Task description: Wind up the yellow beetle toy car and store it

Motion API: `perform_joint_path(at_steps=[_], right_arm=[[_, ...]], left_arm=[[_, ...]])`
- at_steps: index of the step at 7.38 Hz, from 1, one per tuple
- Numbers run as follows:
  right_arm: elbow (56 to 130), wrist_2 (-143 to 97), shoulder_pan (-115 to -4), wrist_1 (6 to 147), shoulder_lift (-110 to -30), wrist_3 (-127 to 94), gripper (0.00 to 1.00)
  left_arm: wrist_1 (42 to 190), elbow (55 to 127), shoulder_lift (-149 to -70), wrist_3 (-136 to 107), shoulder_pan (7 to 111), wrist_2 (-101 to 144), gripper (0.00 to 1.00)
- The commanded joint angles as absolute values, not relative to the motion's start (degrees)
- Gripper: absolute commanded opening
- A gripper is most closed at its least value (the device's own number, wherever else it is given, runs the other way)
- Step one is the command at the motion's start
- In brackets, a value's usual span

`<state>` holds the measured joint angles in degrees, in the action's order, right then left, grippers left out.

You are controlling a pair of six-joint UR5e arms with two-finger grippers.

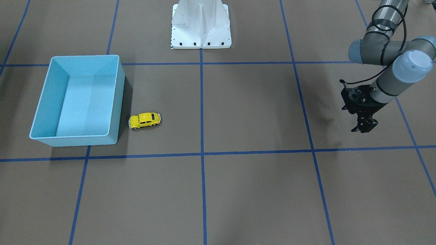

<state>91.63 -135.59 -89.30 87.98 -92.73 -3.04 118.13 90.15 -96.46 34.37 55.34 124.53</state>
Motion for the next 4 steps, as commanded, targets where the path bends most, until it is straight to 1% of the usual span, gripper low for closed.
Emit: perform_joint_path(at_steps=[1, 2, 3, 4], right_arm=[[91.58, -135.53, -89.3, 87.98, -92.72, -3.08, 1.0], [91.58, -135.53, -89.3, 87.98, -92.72, -2.99, 1.0], [91.5, -135.53, -89.3, 87.89, -92.64, -2.99, 1.0], [91.49, -135.44, -89.21, 87.98, -92.64, -2.99, 1.0]], left_arm=[[112.73, 91.05, -97.46, 25.44, 61.92, 125.93, 1.0], [109.11, 92.79, -97.47, 23.14, 66.14, 128.56, 1.0], [106.72, 92.9, -97.38, 21.81, 70.36, 128.76, 1.0], [98.43, 92.99, -97.38, 18.84, 76.06, 131.81, 1.0]])
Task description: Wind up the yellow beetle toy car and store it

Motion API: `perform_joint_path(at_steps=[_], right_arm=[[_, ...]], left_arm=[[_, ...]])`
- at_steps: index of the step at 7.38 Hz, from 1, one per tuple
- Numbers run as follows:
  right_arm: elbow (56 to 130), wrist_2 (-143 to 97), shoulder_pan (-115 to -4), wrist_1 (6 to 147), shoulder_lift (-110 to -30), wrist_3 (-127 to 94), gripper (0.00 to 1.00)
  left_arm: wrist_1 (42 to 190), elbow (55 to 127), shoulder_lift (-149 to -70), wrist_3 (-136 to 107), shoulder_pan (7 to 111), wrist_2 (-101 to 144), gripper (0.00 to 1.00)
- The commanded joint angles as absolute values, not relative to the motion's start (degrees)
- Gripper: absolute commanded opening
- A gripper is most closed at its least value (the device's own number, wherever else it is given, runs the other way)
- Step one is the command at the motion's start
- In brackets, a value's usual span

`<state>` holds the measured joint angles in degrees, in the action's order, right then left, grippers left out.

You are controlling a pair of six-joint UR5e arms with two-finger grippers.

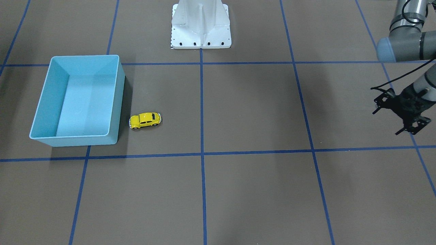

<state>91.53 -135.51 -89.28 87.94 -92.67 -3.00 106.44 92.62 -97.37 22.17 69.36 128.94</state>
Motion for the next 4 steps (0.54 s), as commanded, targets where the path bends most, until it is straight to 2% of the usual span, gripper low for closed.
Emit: perform_joint_path(at_steps=[1, 2, 3, 4], right_arm=[[91.76, -135.44, -89.3, 86.93, -92.9, -2.99, 1.0], [91.24, -135.18, -89.3, 83.27, -94.03, -2.9, 1.0], [90.97, -135.18, -89.3, 80.54, -94.22, -2.99, 1.0], [91.75, -135.0, -87.9, 79.9, -93.26, -2.9, 1.0]], left_arm=[[93.04, 93.16, -96.95, 14.28, 80.12, 134.45, 1.0], [90.47, 93.16, -96.68, 5.8, 83.03, 134.47, 1.0], [90.53, 95.43, -92.68, -3.25, 84.8, 134.56, 1.0], [90.61, 101.02, -87.16, -7.6, 85.34, 134.56, 1.0]])
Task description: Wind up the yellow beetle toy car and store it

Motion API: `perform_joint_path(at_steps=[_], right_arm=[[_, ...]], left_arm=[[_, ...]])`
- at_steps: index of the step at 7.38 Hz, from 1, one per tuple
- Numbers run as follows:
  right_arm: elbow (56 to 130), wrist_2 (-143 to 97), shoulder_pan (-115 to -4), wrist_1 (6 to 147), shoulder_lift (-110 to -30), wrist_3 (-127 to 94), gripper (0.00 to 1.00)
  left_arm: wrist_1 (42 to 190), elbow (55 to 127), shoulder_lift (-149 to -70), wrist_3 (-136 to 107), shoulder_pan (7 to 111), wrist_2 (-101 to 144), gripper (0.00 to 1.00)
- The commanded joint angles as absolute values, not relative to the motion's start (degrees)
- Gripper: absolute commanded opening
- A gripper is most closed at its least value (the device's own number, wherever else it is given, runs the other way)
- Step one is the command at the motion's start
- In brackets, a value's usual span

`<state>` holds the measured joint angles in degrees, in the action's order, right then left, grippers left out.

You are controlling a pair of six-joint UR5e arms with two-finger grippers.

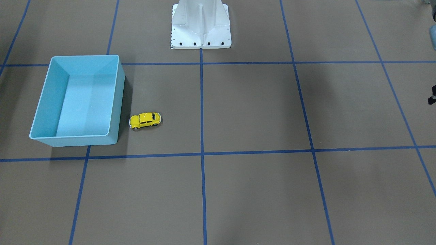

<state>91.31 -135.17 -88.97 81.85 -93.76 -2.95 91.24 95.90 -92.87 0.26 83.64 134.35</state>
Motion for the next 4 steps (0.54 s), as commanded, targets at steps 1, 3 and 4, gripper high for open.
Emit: perform_joint_path(at_steps=[1, 3, 4], right_arm=[[95.06, -134.91, -85.54, 79.89, -93.08, -2.9, 1.0], [104.46, -134.73, -82.8, 80.33, -92.02, -2.99, 1.0], [107.37, -134.82, -80.62, 80.33, -91.41, -2.99, 1.0]], left_arm=[[90.96, 104.82, -82.4, -8.08, 85.6, 134.56, 1.0], [90.88, 104.95, -81.83, -8.35, 87.53, 138.67, 1.0], [90.88, 104.85, -81.57, -8.26, 87.63, 138.69, 1.0]])
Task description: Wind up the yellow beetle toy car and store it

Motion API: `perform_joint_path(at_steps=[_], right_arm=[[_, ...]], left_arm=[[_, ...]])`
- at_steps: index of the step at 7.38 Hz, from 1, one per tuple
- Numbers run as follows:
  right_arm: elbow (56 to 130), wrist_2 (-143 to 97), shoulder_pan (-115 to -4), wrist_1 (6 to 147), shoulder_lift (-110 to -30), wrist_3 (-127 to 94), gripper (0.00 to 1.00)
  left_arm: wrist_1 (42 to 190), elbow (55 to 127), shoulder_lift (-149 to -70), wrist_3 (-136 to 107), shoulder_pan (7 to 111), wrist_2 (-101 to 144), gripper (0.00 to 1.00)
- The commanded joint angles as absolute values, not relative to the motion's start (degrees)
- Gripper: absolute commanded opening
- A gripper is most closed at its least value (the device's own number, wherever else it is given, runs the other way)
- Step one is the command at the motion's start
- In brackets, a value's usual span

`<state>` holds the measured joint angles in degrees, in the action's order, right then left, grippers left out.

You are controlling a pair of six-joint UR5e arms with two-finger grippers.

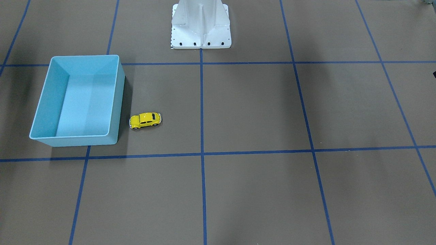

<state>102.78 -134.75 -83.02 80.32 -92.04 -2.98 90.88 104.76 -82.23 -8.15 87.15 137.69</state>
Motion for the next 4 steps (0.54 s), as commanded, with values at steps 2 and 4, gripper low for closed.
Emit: perform_joint_path(at_steps=[2, 4], right_arm=[[111.95, -135.44, -73.78, 80.33, -88.87, -1.51, 1.0], [115.05, -134.57, -66.83, 80.33, -85.19, 3.64, 1.0]], left_arm=[[90.88, 104.77, -80.51, -7.82, 87.63, 138.69, 1.0], [90.97, 105.55, -81.21, -7.73, 87.71, 138.78, 1.0]])
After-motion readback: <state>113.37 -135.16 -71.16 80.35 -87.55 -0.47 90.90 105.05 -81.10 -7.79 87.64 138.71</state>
